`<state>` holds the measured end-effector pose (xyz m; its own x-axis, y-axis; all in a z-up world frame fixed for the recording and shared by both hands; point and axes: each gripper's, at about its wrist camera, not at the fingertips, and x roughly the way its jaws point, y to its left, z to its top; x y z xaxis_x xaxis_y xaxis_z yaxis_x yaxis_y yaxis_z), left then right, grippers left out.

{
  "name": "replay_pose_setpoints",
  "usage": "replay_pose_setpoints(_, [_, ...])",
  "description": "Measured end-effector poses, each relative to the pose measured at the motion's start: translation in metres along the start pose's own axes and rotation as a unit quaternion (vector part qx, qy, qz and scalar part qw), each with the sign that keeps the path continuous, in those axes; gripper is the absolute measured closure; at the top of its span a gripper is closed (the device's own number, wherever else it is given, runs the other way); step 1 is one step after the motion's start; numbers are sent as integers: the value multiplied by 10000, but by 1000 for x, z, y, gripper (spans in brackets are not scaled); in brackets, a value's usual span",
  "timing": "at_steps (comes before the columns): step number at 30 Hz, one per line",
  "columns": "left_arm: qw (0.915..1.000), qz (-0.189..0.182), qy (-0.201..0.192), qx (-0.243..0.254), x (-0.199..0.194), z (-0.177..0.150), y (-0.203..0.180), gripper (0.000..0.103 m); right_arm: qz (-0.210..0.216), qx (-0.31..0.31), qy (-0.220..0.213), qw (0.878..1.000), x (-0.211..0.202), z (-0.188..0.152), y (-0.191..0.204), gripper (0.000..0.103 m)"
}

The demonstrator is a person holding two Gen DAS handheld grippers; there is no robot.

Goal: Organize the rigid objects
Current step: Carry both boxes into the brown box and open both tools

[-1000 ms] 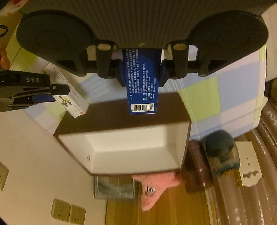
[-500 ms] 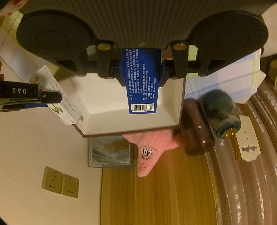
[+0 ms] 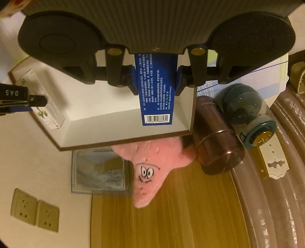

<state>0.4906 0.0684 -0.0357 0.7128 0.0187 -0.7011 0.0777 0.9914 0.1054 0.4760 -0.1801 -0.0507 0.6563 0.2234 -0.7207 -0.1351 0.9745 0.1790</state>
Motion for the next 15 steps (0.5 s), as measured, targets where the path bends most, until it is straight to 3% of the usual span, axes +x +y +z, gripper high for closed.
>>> replay_pose_setpoints(11, [9996,37,295,34,47,-4,0,66,-165,11,10,9999,32,4,-12,65])
replay_pose_setpoints(14, [9987,163,462,136,55,-8,-2,57,-294,-73,-75,9995,31,4,-12,61])
replay_pose_setpoints(15, [9986,162,475,173,55,-10,-2,56,-227,-84,-83,9997,30,4,-12,53])
